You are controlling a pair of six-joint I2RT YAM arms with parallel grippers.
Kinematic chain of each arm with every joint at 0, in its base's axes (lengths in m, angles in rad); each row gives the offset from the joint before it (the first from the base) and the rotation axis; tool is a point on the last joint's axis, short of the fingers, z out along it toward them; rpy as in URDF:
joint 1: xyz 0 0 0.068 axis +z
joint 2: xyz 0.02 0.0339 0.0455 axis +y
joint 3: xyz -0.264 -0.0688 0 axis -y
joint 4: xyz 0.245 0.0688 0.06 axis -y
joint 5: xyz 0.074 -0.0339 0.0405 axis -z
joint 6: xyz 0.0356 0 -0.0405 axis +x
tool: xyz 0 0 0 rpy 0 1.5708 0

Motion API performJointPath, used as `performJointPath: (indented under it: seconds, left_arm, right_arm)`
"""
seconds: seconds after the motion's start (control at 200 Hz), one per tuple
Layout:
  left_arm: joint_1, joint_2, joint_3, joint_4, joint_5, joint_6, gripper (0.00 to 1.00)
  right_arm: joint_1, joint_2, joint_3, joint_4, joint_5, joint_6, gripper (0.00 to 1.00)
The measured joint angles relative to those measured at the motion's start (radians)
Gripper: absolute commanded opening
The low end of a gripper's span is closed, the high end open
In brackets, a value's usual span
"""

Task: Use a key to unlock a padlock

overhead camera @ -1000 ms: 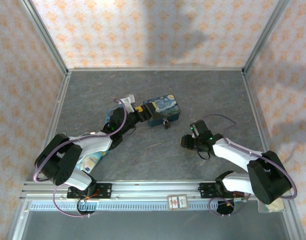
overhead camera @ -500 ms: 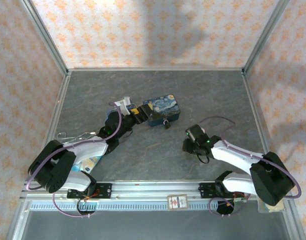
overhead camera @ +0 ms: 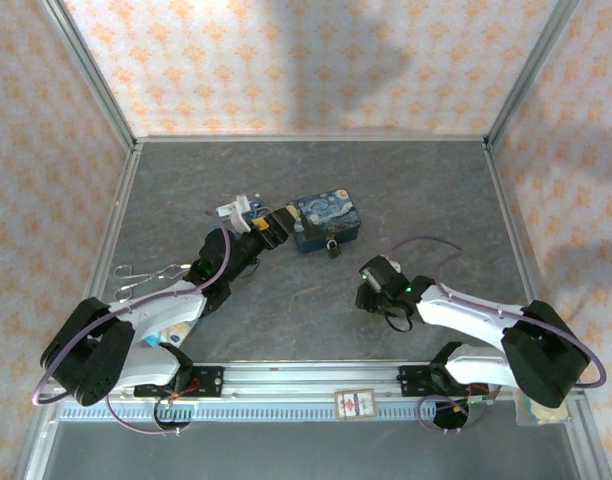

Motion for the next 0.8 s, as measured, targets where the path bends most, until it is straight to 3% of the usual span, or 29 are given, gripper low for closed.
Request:
performJointPath:
  seconds: [0.125, 0.285, 0.36, 0.46, 0.581, 0.801]
  left_arm:
    - [0.000, -0.010, -0.015, -0.005, -0.011, -0.013, 0.96]
    - [0.000, -0.009, -0.013, -0.050, -0.021, -0.017, 0.96]
    - [0.000, 0.002, -0.003, -0.072, -0.020, -0.016, 0.96]
    - [0.000, 0.022, 0.014, -0.090, -0.020, -0.016, 0.96]
    - [0.000, 0.028, 0.014, -0.092, -0.021, -0.026, 0.96]
    - [0.000, 0.050, 0.019, -0.094, -0.020, -0.031, 0.96]
  right_arm:
    - [0.020, 0.000, -0.011, 0.006, 0.019, 0.010, 0.39]
    - [0.047, -0.001, -0.016, 0.000, 0.069, 0.022, 0.24]
    - [0.053, 0.002, -0.023, -0.002, 0.089, 0.021, 0.22]
    - [0.060, 0.014, -0.024, 0.002, 0.106, 0.021, 0.24]
    - [0.071, 0.031, -0.014, 0.011, 0.105, 0.012, 0.41]
    - [0.124, 0.041, 0.005, -0.004, 0.131, 0.011, 0.42]
